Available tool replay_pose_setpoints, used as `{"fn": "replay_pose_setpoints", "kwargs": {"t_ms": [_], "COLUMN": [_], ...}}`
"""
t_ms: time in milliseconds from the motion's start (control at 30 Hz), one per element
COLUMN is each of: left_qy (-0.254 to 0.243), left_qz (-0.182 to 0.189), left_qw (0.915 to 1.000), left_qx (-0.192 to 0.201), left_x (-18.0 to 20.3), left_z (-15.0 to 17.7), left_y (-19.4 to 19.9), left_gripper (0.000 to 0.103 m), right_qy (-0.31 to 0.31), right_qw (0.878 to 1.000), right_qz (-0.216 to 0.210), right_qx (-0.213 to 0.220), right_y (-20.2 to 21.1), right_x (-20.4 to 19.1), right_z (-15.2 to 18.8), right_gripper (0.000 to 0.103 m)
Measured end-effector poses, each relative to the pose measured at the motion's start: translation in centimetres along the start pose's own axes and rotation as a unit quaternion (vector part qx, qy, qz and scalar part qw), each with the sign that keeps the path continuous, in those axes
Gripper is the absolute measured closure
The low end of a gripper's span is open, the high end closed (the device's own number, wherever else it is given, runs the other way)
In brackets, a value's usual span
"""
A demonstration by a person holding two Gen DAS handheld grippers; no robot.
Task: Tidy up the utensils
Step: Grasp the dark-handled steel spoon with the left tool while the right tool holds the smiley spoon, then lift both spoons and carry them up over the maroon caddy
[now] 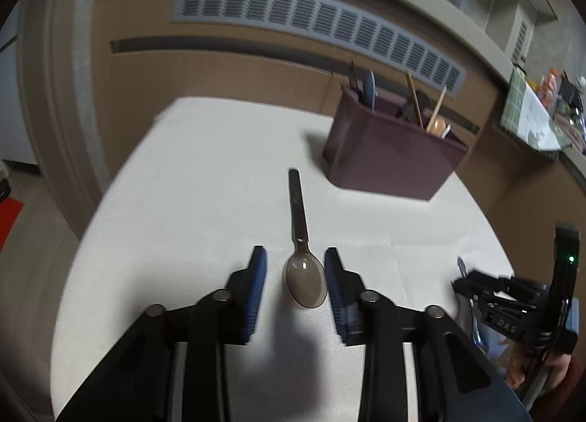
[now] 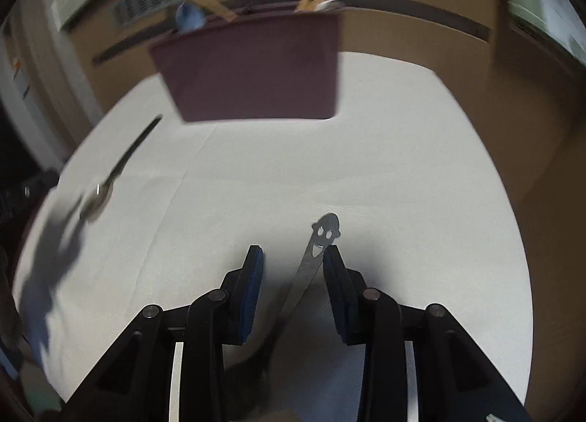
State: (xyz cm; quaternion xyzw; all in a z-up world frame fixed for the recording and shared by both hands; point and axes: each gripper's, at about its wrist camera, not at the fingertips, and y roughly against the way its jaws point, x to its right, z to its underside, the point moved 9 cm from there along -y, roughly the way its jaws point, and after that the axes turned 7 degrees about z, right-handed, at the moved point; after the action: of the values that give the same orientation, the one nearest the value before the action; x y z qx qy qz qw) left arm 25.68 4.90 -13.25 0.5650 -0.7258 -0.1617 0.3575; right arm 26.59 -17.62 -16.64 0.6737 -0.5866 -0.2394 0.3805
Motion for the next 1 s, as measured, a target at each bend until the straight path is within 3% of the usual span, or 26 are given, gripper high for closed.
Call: {"fn": "replay_pose_setpoints", "kwargs": {"t_ms": [200,533,767,900,1000], "left_qy": [0.002,-0.067,-0.061,-0.051,-0.029], "left_qz": [0.013,-0.028,-0.042,-0.058,-0.027], "left_qw": [0.9996,0.9929,0.9877,0.9844,0.9871], "left_qx": [-0.024,-0.094,-0.138,-0.158,-0.155], "left_x": [0.9,1.5,0.6,0.0,0.2], "left_z": [0.3,-3.3,-5.1,-5.8,-4.9], "left_y": [-3.4,-9.9,-12.4,-12.8,-10.9], "left_gripper": [0.058,0.058,0.060,0.089,0.091], "right_qy": [0.063,0.040,-0.003,-0.021,-0.033], "right_qw": [0.998,0.999,0.999,0.998,0.997], "right_qz": [-0.006,-0.018,-0.023,-0.031,-0.042], "right_qx": [0.018,0.016,0.027,0.041,0.057], "right_y": [0.9,3.3,4.0,4.2,5.2], "right_x": [-1.4,1.4,3.6,3.7,3.8], "right_z": [0.5,2.9,2.0,0.9,0.6], "right_gripper": [0.094,0.095,0.095,0.095,0.095]}}
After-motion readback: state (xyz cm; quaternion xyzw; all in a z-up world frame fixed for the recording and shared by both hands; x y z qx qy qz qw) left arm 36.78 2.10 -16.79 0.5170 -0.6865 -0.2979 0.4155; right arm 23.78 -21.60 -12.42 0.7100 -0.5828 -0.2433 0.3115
